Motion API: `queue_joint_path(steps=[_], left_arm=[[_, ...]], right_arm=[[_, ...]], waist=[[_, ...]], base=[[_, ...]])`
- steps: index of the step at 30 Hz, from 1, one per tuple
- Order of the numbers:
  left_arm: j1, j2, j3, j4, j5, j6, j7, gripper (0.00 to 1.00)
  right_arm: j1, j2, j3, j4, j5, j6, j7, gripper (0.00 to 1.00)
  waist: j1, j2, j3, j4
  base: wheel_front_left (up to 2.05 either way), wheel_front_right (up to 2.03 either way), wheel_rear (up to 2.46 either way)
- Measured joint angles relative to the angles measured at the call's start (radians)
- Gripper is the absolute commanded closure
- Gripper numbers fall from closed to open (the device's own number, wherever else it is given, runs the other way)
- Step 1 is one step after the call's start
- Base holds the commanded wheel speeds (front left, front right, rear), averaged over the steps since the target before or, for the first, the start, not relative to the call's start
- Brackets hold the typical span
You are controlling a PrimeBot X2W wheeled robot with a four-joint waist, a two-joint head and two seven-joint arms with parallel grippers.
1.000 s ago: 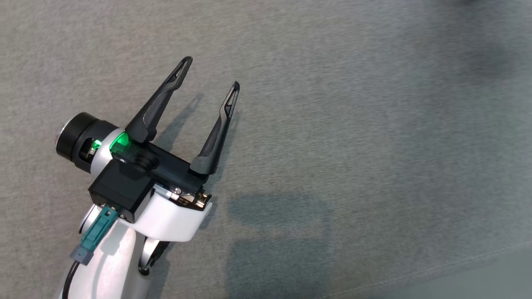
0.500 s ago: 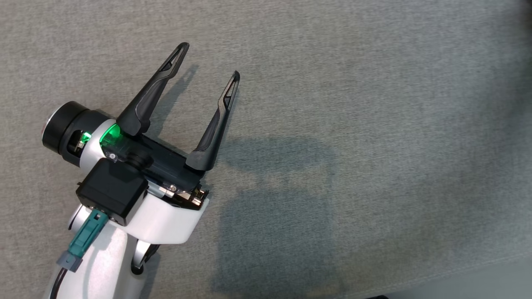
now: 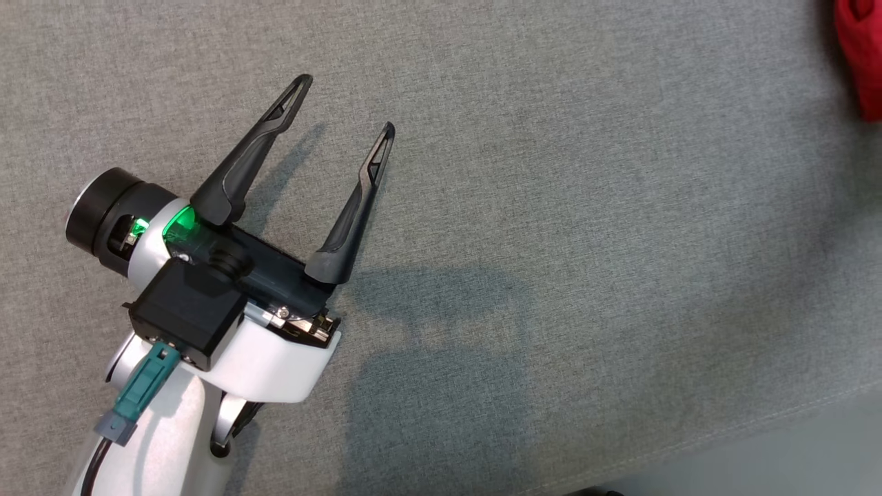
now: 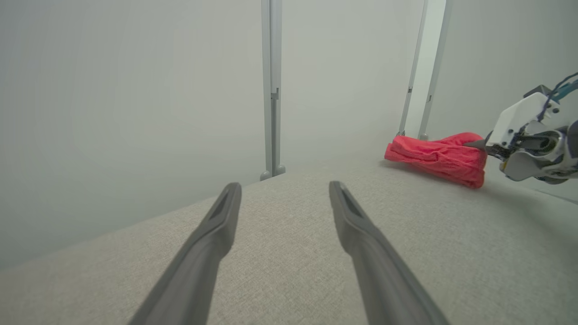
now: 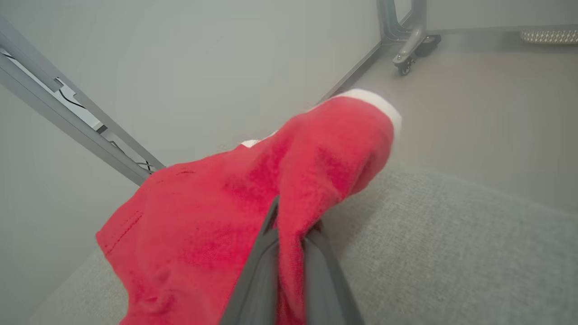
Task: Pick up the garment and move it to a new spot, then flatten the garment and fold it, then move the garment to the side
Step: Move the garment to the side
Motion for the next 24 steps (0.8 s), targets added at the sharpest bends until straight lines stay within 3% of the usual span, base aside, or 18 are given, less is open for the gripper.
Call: queue_joint_path(steps=[1, 2, 3, 16, 24], left_arm=[[0.0, 0.0, -0.001, 0.0, 0.0, 0.0, 0.002, 0.0], [0.0, 0.001, -0.002, 0.0, 0.0, 0.0, 0.002, 0.0], [0.0, 0.001, -0.002, 0.0, -0.001, 0.0, 0.002, 0.0], [0.014, -0.027, -0.009, 0.06, -0.037, 0.028, -0.042, 0.0], [0.101, -0.063, 0.018, 0.152, -0.089, 0.075, -0.082, 0.0]], right_arm=[[0.0, -0.001, -0.013, 0.019, -0.015, 0.0, 0.0, 0.9], [0.002, -0.004, -0.025, 0.035, -0.027, 0.0, 0.0, 0.63], [0.003, -0.008, -0.031, 0.051, -0.046, 0.0, 0.0, 0.0], [0.113, -0.063, -0.137, 0.078, -0.408, 0.0, 0.01, 0.0], [0.234, 0.076, -0.092, -0.264, -0.52, 0.0, 0.006, 0.0]], waist=[[0.0, 0.0, -0.004, -0.002], [0.0, 0.0, -0.008, -0.004], [0.0, 0.0, -0.013, -0.006], [0.0, 0.0, -0.112, -0.009], [0.0, 0.0, -0.219, 0.018]], base=[[0.0, 0.0, 0.0], [0.0, 0.0, 0.0], [0.0, 0.0, 0.0], [0.0, 0.0, 0.0], [0.0, 0.0, 0.0]])
